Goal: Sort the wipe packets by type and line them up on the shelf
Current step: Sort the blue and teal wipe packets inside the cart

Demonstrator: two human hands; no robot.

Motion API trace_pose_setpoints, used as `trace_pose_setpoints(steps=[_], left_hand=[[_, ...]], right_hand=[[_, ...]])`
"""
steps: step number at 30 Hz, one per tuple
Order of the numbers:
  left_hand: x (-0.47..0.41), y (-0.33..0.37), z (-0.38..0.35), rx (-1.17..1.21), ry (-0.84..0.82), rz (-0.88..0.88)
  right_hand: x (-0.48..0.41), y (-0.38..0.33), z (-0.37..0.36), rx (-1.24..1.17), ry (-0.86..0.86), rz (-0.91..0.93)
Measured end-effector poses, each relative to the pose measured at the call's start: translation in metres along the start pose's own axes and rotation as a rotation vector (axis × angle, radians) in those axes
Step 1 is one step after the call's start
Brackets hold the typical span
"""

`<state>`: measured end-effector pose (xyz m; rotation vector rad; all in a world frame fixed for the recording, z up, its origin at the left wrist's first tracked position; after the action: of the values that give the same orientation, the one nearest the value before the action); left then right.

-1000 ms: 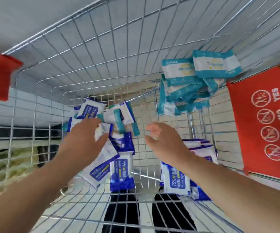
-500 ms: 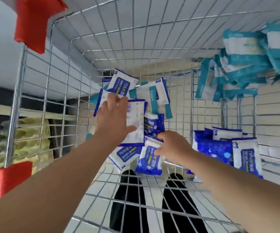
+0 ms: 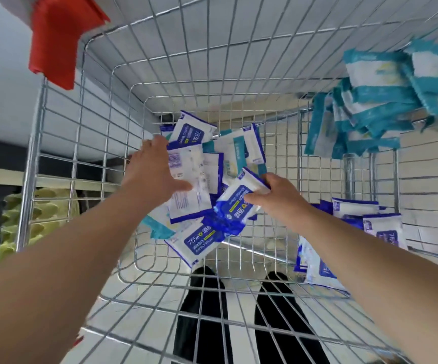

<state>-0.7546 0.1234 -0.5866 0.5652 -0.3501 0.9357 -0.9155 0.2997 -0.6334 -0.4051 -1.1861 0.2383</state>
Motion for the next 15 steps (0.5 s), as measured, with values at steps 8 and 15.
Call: trace_pose_setpoints(steps=[8, 15], left_hand=[[0.025, 0.003, 0.023, 0.254, 0.102, -0.047], [0.038, 0.016, 0.006, 0.325, -0.111, -0.099]], right_hand=[[0.006, 0.009, 0.021, -0.156, 0.076, -0.036], [0.017, 0.005, 0.052, -0.208, 0.117, -0.039]])
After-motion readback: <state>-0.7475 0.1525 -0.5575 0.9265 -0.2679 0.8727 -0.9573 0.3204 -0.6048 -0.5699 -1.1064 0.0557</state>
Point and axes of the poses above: each hand's wrist, its own x-axis away from the middle knuckle, its own z-axis out of the back of the hand, y = z × x, the point moved 5 cm from there along -x, towards the middle knuckle, and after that the axes turned 10 degrees about -z, right-handed, at the moved point
